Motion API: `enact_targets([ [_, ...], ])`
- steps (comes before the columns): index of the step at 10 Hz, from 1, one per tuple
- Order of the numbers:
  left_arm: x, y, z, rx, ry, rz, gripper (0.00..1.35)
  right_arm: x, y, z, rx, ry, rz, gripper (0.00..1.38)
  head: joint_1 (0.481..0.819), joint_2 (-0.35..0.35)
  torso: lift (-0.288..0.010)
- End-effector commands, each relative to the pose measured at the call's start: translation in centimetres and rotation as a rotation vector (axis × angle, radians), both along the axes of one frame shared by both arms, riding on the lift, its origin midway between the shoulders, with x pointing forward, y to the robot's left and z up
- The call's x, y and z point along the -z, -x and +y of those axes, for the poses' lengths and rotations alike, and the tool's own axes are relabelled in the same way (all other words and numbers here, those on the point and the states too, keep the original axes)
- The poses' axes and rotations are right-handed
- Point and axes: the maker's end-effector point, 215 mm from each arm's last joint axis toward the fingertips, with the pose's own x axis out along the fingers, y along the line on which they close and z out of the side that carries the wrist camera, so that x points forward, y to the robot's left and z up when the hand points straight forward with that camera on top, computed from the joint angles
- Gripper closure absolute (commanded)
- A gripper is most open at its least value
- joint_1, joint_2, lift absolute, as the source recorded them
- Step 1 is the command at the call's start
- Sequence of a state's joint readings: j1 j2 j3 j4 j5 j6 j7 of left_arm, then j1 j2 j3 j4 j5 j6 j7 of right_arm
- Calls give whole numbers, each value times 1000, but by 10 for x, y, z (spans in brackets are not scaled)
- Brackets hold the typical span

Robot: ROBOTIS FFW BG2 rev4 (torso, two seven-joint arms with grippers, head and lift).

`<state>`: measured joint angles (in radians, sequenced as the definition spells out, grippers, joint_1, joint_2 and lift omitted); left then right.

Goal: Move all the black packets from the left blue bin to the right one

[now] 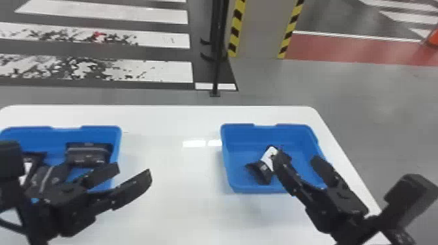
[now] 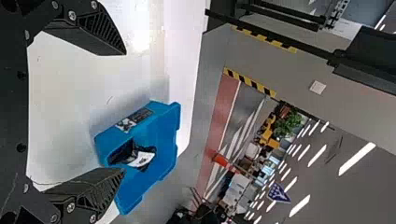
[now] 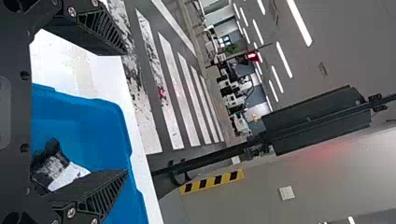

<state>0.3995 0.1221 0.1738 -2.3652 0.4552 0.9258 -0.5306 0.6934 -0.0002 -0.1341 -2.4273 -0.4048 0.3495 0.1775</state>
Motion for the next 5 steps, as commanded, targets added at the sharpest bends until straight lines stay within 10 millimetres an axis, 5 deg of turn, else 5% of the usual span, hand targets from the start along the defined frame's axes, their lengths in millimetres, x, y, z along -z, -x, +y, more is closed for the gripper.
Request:
enact_targets([
  [1,0,-9,26,-60,-51,-29,176,-6,30,12,-3,-12,4,130,695,-127,-139],
  [3,4,-19,88,-180,-145,-38,176,-5,54,25,-15,-25,31,130,695,-49,-139],
  [5,-1,-30,142,-282,-235,-43,170,-2,57,26,-16,-32,41,130,695,40,-139],
])
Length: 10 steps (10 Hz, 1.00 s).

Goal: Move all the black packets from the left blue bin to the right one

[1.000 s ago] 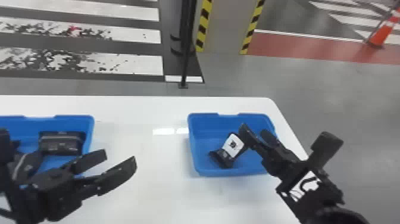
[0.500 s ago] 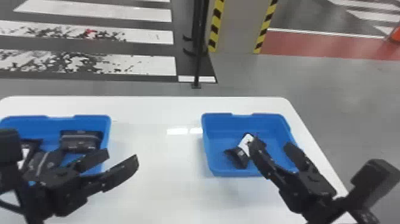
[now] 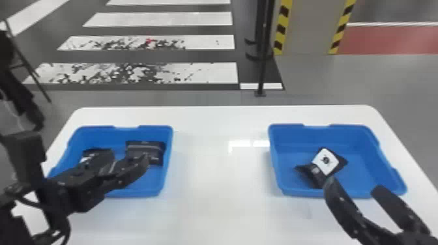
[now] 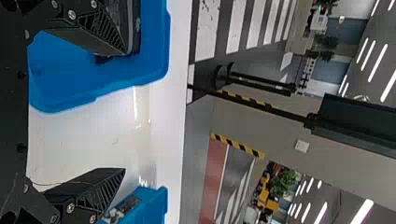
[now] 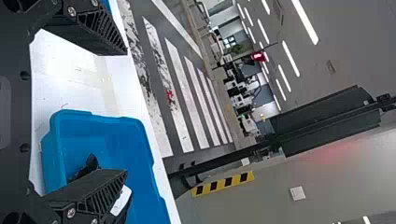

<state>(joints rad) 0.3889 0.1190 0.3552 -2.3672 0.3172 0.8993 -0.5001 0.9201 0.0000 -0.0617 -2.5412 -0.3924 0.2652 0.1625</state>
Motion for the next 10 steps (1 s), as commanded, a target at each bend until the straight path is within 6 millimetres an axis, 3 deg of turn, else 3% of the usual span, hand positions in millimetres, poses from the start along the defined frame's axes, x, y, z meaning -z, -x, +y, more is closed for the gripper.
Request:
enact_targets([
  [1,-2,-14,51,-94,-91,11,170,1,0,2,-2,-10,2,130,695,85,-139],
  [2,4,-26,73,-130,-119,30,170,3,0,3,-6,-17,8,131,695,142,-139],
  [3,12,-35,84,-147,-125,51,170,5,1,4,-7,-27,15,133,695,186,-139],
  [6,49,-70,117,-218,-129,147,174,14,2,8,-22,-40,37,133,695,239,-139],
  [8,75,-97,114,-199,-93,210,168,25,2,13,-38,-55,59,137,695,257,-139],
  [10,92,-121,88,-136,-62,263,170,26,1,15,-45,-58,59,139,695,248,-139],
])
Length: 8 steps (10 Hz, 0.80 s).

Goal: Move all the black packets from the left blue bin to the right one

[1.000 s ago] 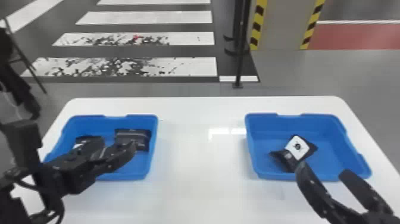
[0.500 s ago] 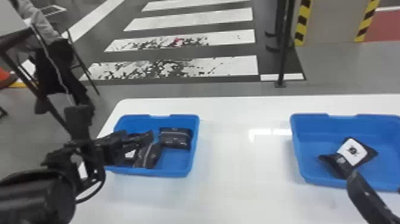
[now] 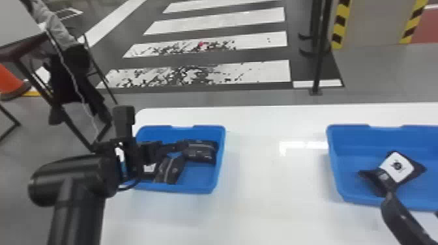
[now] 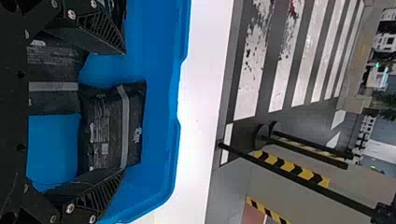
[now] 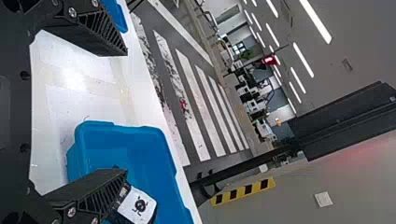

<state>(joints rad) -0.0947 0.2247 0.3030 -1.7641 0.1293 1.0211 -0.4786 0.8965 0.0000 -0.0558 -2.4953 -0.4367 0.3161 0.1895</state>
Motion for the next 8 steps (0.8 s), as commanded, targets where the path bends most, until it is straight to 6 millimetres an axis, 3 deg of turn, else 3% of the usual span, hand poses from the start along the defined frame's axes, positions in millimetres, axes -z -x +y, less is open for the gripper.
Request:
enact_targets([
  [1,13,-13,-10,18,24,38,168,1,-1,1,-3,-3,2,139,695,229,-139],
  [4,42,-26,-16,15,80,121,174,5,-2,5,-11,-11,7,139,695,210,-139],
  [7,57,-37,-26,23,122,156,176,8,-3,7,-16,-20,11,140,695,199,-139],
  [8,68,-37,-36,39,151,182,256,8,-4,9,-18,-23,10,142,695,195,-139],
])
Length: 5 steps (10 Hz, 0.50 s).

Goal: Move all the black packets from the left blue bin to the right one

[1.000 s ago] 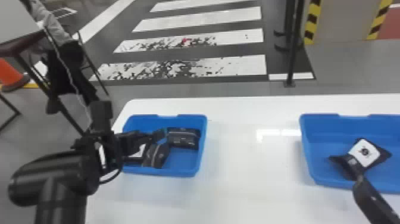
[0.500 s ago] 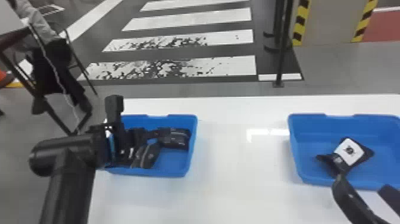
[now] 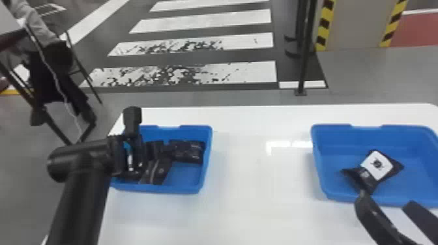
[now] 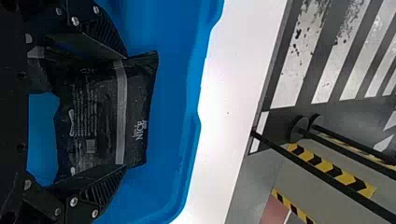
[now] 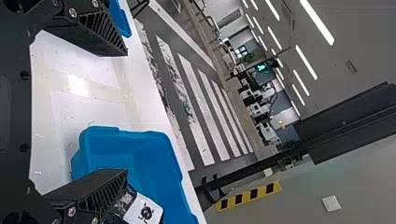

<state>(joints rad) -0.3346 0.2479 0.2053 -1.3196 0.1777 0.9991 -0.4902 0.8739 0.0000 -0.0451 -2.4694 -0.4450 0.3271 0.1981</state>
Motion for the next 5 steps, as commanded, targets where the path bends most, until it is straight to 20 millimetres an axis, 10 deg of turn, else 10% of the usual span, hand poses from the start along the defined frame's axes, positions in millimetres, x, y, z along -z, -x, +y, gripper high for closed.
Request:
enact_targets([
  [1,9,1,-8,10,20,21,484,2,0,1,-2,-8,5,142,695,190,-139],
  [3,11,1,-8,4,16,2,1093,3,1,2,-4,-12,6,142,695,182,-139],
  [5,-2,-4,-6,22,-14,-41,1199,3,2,3,-5,-21,9,142,695,180,-139],
])
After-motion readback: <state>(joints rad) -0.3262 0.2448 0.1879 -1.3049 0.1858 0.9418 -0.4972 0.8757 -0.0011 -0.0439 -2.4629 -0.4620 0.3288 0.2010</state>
